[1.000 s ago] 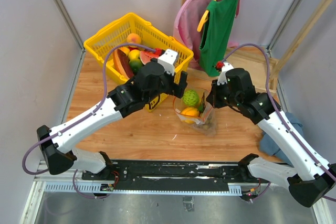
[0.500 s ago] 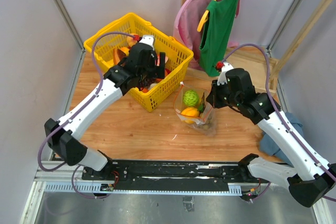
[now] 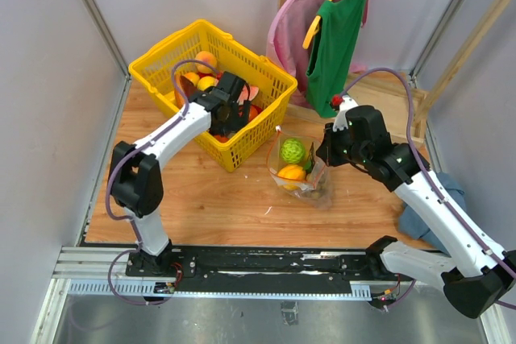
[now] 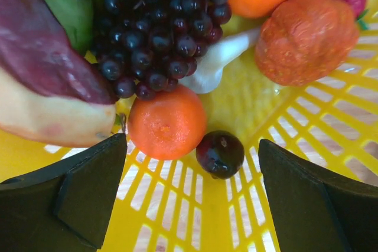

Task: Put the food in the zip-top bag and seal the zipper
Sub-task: Pick up the fake fruit from the bin.

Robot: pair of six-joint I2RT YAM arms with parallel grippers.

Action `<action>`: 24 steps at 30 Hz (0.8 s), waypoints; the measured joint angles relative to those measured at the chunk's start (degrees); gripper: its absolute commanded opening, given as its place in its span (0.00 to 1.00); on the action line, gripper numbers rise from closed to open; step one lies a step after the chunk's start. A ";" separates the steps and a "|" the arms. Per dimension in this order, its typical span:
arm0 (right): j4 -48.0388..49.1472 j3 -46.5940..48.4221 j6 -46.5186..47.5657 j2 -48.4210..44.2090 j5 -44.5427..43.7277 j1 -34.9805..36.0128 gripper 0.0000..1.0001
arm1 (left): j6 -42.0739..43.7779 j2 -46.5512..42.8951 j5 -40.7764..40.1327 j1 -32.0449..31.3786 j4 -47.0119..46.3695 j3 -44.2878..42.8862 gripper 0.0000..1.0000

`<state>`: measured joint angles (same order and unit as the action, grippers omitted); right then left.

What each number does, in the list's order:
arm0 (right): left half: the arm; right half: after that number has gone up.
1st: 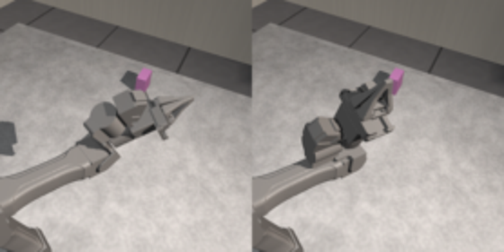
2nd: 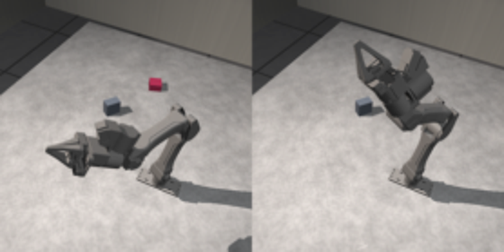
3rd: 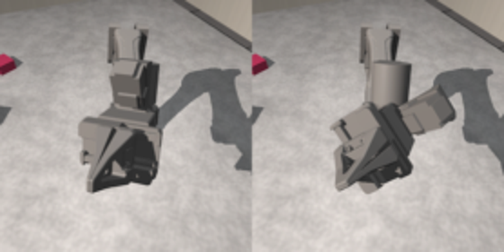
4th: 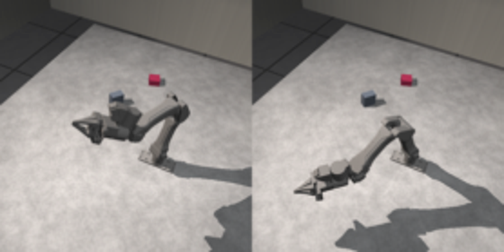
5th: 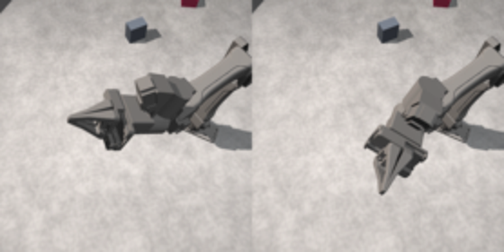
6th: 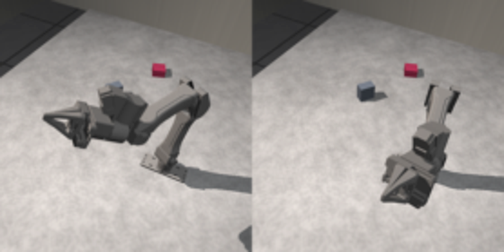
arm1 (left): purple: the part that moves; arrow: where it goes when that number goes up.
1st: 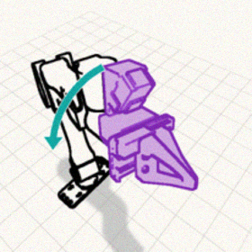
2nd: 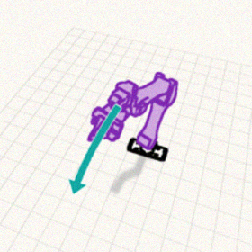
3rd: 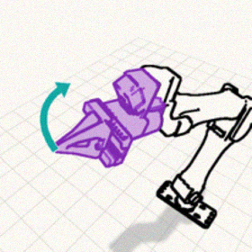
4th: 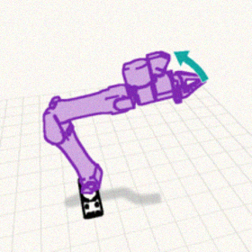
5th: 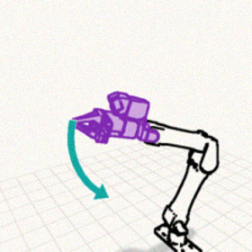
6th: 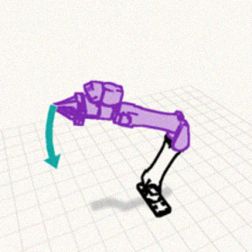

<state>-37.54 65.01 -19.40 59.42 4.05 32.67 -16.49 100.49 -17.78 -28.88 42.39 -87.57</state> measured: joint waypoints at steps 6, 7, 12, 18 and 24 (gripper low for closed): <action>0.04 -0.07 0.00 0.00 0.00 0.00 0.02 | 0.59 5.31 0.72 1.11 1.05 0.00 0.93; 0.04 -0.07 0.00 0.00 0.00 0.00 0.02 | 0.68 6.03 0.70 1.42 1.05 0.02 0.93; 0.46 -0.57 0.02 -0.02 0.00 0.00 0.01 | 1.01 8.90 0.48 2.23 0.98 0.59 0.93; 0.55 -0.98 0.00 -0.04 0.02 0.00 0.02 | 1.75 11.47 0.98 2.51 -1.42 3.13 0.93; 0.72 -1.03 0.00 -0.17 0.02 0.00 0.02 | 2.12 12.20 2.32 2.80 -3.82 5.44 0.81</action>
<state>-36.82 63.99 -19.40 59.24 4.08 32.67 -14.37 112.68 -15.46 -26.09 38.57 -82.13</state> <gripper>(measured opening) 0.015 0.881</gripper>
